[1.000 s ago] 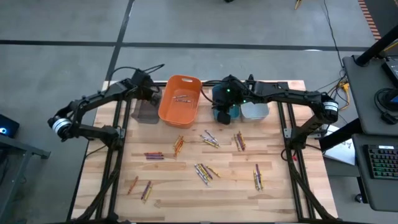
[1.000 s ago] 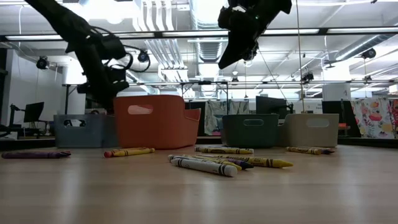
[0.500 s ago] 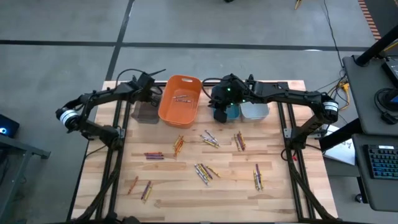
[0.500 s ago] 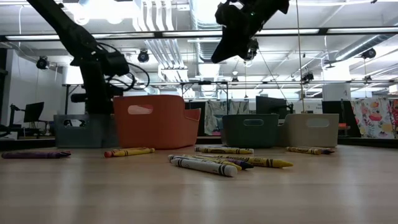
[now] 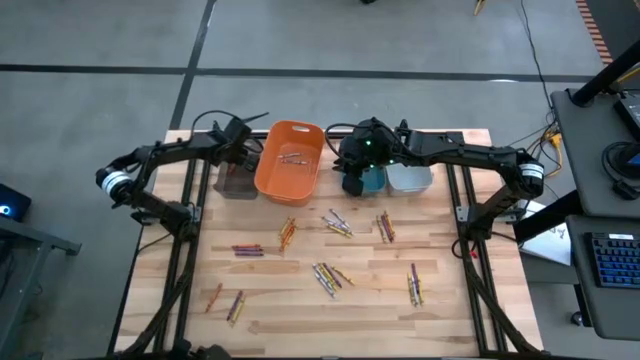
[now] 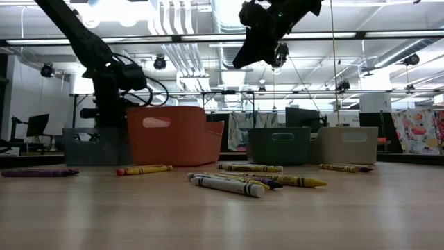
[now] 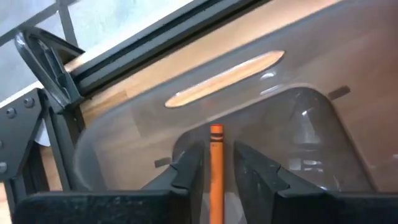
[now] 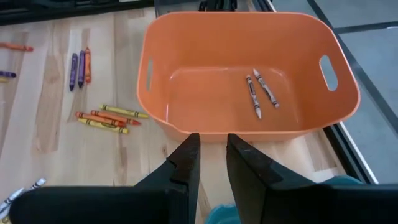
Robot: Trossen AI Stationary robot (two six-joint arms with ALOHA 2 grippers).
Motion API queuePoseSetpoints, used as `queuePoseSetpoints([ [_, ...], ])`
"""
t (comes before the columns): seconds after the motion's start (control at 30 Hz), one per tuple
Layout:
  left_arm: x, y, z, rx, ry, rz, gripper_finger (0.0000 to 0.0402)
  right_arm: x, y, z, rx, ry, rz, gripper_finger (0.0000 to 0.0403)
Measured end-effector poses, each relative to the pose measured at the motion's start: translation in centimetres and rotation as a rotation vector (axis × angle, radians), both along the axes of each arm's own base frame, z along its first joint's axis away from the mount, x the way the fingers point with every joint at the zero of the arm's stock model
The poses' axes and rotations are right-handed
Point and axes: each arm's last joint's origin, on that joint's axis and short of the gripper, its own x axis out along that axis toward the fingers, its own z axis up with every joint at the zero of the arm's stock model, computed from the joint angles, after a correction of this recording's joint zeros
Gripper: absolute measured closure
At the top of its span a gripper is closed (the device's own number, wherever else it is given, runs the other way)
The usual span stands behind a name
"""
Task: Sort crayons
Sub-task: Put the purple crayon into the blue bin
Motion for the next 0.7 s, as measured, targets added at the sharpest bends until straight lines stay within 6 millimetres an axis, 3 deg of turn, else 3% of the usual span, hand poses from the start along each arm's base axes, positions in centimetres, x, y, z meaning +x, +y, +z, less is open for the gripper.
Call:
queuePoseSetpoints([
  [0.3,-0.5,-1.3,2.5,0.018,-0.082,-0.057,0.0322,0.0,0.0,0.0,0.051,-0.006,-0.041,0.0335],
  [0.7,-0.5,-6.6,8.2,0.183,-0.256,-0.237,0.0322,-0.2,0.9,-0.7,0.284,0.040,-0.206,0.0335],
])
